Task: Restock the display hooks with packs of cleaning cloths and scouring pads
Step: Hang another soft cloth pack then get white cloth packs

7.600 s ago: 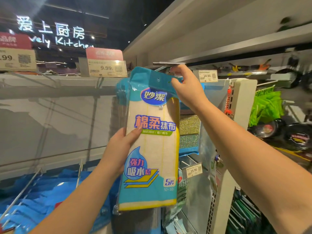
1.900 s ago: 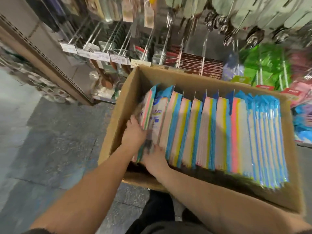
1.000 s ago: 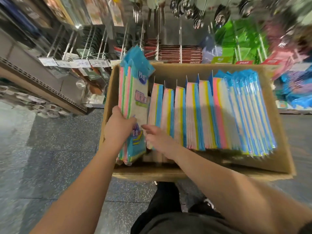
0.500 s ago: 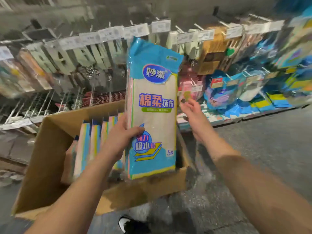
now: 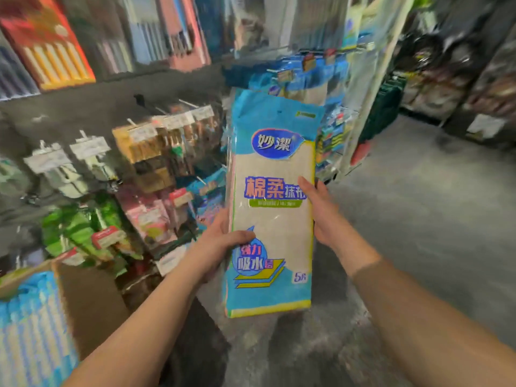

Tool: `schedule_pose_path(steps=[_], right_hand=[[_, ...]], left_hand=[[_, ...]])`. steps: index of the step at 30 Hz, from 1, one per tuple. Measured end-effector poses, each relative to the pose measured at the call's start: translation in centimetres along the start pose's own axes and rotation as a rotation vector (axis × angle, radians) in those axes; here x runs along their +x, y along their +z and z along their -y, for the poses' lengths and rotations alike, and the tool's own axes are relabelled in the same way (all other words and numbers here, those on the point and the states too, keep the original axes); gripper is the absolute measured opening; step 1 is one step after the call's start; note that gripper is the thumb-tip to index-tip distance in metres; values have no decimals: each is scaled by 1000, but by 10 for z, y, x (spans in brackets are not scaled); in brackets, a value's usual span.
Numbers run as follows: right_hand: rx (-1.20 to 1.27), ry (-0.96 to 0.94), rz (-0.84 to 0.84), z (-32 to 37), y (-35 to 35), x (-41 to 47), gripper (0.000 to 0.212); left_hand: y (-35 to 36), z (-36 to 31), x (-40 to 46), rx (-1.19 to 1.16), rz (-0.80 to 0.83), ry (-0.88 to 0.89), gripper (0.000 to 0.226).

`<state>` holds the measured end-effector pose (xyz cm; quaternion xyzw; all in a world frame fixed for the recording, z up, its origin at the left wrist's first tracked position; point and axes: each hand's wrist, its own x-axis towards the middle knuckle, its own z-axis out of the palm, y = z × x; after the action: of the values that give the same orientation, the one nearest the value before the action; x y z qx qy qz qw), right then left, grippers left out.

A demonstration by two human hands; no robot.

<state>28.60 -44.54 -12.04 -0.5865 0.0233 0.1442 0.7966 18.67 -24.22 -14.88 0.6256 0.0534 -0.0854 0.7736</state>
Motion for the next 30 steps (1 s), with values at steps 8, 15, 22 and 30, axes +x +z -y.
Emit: schedule_pose_path(steps=[8, 15, 22, 30], right_hand=[[36, -202, -200, 90, -128, 97, 28], [-176, -257, -349, 184, -229, 226, 34], [-202, -283, -361, 248, -299, 339, 38], [-120, -279, -282, 304, -383, 473, 25]], left_hand=[[104, -24, 195, 90, 240, 61, 76], [190, -96, 401, 62, 238, 163, 71], [268, -169, 557, -9, 314, 201, 55], [347, -194, 699, -75, 268, 248, 23]])
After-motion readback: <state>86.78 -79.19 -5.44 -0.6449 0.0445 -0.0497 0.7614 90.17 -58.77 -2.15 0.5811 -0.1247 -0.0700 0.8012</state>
